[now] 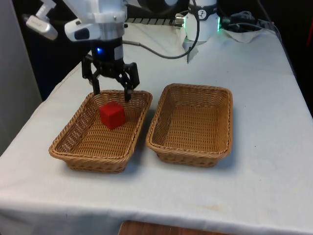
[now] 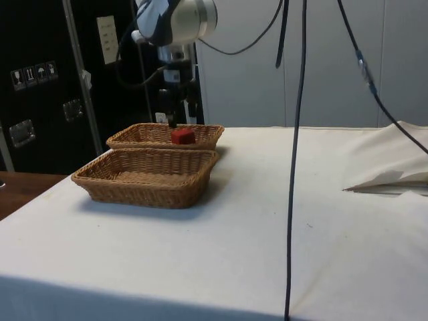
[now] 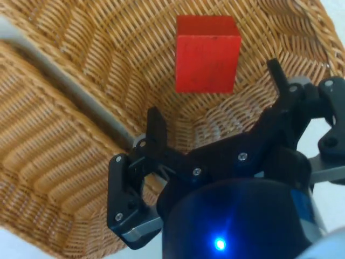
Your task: Pick up the red cube and place it into the right basket.
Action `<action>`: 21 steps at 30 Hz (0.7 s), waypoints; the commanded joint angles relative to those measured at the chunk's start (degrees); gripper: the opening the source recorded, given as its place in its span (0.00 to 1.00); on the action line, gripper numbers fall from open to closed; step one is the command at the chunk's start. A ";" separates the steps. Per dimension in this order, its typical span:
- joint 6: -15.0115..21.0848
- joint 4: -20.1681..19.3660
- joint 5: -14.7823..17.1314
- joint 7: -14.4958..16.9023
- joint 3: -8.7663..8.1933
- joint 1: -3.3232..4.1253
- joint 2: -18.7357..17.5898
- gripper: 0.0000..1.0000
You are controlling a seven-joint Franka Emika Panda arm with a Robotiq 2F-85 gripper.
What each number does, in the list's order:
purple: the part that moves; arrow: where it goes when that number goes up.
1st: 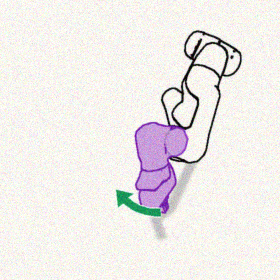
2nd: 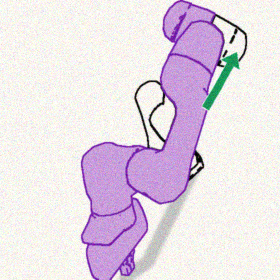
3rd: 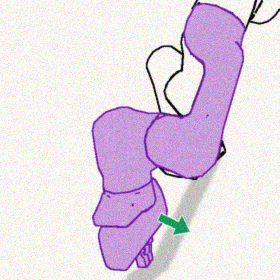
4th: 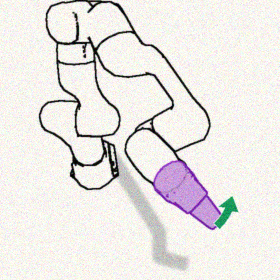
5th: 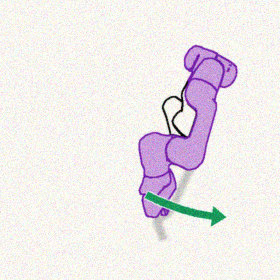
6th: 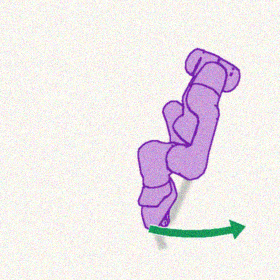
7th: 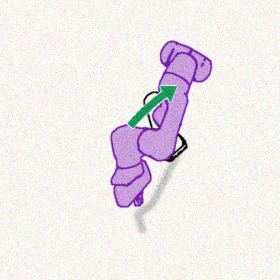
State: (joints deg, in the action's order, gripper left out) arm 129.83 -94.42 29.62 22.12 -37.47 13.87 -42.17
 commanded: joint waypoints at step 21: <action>-3.04 -1.26 -4.47 -3.67 -0.34 5.10 5.50 1.00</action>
State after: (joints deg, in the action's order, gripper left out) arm 126.74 -95.11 25.55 18.85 -37.47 18.22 -37.18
